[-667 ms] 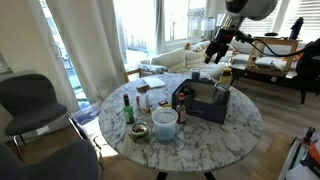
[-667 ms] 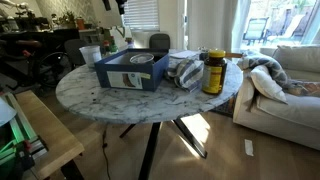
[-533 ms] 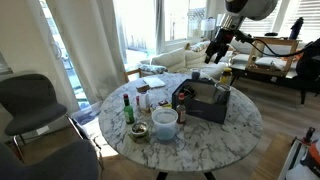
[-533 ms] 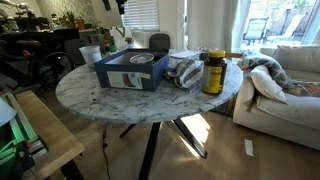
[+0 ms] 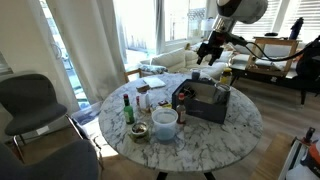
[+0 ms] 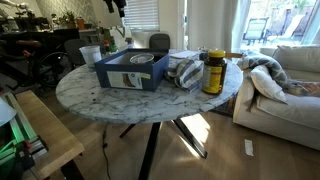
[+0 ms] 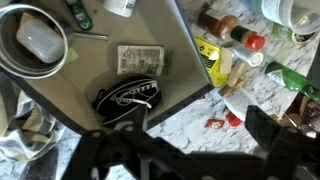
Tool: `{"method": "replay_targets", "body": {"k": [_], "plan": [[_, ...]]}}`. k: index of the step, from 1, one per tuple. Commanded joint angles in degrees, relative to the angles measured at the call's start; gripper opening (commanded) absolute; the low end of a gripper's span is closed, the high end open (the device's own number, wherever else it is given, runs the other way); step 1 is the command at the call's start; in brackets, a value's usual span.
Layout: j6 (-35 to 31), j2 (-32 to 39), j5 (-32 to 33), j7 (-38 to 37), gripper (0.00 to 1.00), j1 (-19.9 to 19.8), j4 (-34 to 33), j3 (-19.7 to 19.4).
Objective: Remove the sachet from the box and put it in the opaque cup
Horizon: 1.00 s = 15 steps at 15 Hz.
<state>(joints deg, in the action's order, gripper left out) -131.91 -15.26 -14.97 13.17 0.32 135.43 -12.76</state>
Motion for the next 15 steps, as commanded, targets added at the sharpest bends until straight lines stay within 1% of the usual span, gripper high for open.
{"method": "replay_targets", "body": {"k": [1,2,3,4,5,8,9,10,15], "plan": [[-8.89,13.38,1.47,-9.24,1.0,-0.28,-6.83,5.7],[-12.02,17.07,5.97,-13.59,1.0,-1.14,-8.83,7.33],[-13.19,19.98,9.58,-17.67,1.0,-1.56,-10.9,8.08],[-10.22,22.93,14.1,-21.56,1.0,-2.02,-13.32,7.82],[-7.8,24.76,16.97,-23.68,1.0,-1.73,-14.73,7.39],[-1.78,27.38,24.09,-25.35,1.0,-1.24,-14.93,5.64],[1.38,27.86,25.96,-25.53,1.0,-1.4,-15.58,4.98],[-3.15,26.93,22.4,-24.04,1.0,-1.56,-14.01,6.46],[-2.82,27.13,22.79,-24.11,1.0,-1.7,-14.2,6.63]]}}
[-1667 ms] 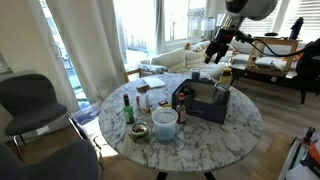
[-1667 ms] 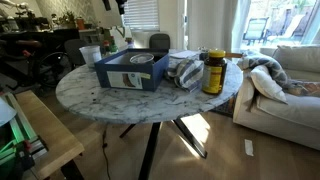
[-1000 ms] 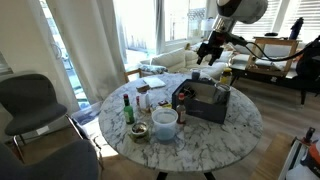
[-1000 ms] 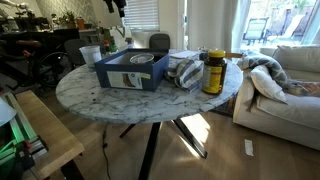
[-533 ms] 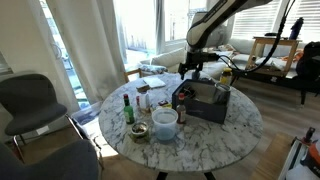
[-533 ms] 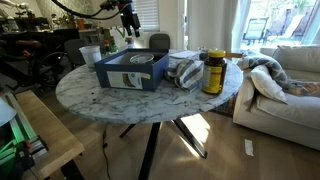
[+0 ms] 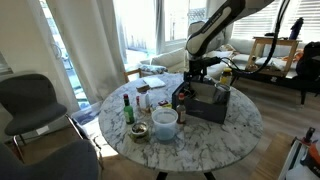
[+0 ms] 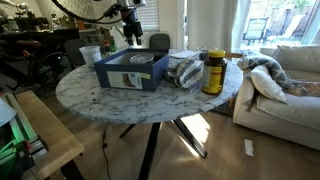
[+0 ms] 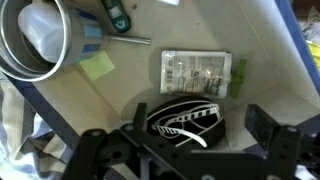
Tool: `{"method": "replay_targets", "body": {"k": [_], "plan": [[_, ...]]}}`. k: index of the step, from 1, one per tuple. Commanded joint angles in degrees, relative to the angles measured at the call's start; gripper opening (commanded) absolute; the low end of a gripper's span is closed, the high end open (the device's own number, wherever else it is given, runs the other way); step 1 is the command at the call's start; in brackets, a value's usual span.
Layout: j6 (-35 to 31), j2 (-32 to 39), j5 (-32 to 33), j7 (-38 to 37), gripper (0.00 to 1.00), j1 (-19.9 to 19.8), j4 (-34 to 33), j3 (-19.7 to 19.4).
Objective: Remove the sachet from the box and put it in the opaque cup
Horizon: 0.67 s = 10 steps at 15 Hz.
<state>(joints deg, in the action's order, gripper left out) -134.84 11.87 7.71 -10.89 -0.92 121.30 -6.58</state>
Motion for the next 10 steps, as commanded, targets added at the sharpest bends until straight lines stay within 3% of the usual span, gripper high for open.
{"method": "replay_targets", "body": {"k": [1,6,10], "plan": [[1.12,0.97,0.64,-1.73,1.0,0.01,-0.41,0.44],[-1.98,6.15,-5.52,-8.01,1.0,1.55,1.96,3.23],[-8.78,9.2,-12.2,-7.97,1.0,-0.09,2.4,2.95]]}}
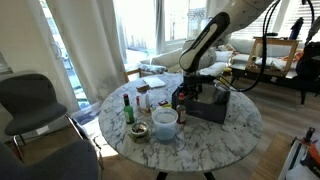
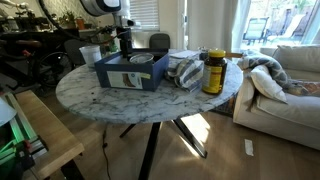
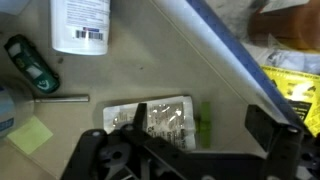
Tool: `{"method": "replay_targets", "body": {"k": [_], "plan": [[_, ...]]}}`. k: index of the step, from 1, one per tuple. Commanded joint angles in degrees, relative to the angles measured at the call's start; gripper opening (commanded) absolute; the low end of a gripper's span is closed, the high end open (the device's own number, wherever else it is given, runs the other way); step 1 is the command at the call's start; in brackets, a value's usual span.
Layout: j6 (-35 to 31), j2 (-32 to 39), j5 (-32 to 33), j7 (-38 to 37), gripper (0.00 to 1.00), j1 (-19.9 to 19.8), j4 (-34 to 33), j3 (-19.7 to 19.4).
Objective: Remove the sachet from the box and put it in the opaque cup
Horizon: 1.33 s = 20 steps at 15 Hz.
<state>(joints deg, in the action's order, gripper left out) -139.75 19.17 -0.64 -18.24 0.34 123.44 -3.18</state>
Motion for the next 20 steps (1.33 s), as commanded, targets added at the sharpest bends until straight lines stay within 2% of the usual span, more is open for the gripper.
{"method": "replay_targets", "body": {"k": [1,2,3,5,6,12,14,16,18,20], "plan": [[-5.02,2.28,-5.16,-0.27,1.0,-1.85,0.12,-0.63],[-5.82,2.54,-5.94,-0.49,1.0,-2.09,-0.07,-0.91],[-6.56,3.22,-6.74,-0.32,0.81,-2.31,-0.29,-0.82],[-7.31,4.11,-8.23,-0.91,0.68,-2.07,-0.19,-0.37],[-7.66,4.49,-8.39,-1.6,0.58,-1.58,-0.06,-0.43],[-14.38,6.01,-12.06,-5.35,0.13,-0.06,0.53,0.65],[-15.81,7.1,-13.05,-5.85,0.01,0.25,0.01,0.75],[-15.98,8.21,-13.37,-6.17,0.06,0.57,-0.36,0.7],[-14.92,8.81,-13.32,-6.1,0.27,0.76,-0.58,0.62],[-15.17,8.55,-13.49,-5.84,0.4,0.66,-0.33,0.62]]}}
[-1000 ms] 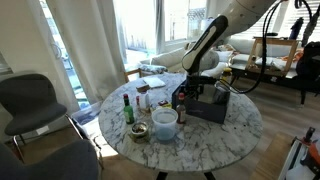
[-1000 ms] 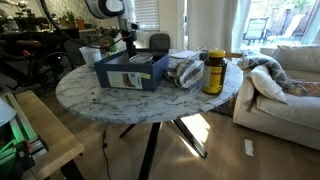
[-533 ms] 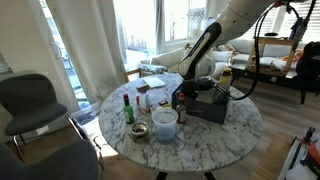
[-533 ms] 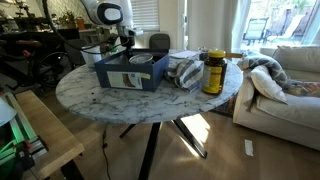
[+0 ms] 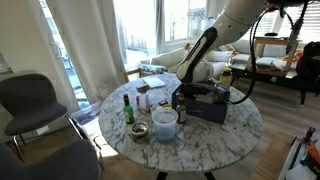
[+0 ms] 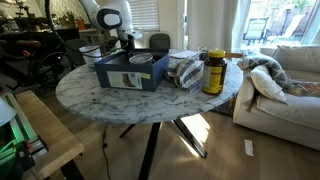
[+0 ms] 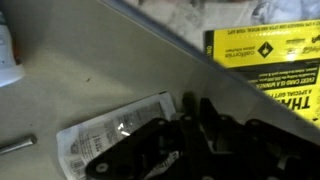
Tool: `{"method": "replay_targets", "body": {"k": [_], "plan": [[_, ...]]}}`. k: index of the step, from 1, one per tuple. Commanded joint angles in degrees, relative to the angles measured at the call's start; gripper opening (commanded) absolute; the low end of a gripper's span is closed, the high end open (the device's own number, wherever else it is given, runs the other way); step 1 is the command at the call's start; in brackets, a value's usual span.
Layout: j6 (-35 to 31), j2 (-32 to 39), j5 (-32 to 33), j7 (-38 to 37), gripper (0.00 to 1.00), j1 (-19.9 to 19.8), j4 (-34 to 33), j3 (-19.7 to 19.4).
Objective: Remove the sachet from the box and put it in the opaque cup
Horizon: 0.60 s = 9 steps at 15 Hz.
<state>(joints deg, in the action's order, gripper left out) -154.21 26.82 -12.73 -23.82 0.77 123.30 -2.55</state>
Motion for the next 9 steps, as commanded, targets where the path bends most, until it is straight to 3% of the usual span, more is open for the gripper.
{"method": "replay_targets", "body": {"k": [1,6,7,9], "plan": [[-0.92,0.84,-1.44,-0.3,0.49,0.2,-0.21,-0.1],[-0.38,0.32,-2.3,0.46,0.83,-0.59,-0.38,0.22],[-0.33,0.09,-2.47,0.66,0.78,-0.76,-0.27,0.31],[-0.73,0.2,-2.76,0.63,0.59,-0.82,-0.37,0.34]]}}
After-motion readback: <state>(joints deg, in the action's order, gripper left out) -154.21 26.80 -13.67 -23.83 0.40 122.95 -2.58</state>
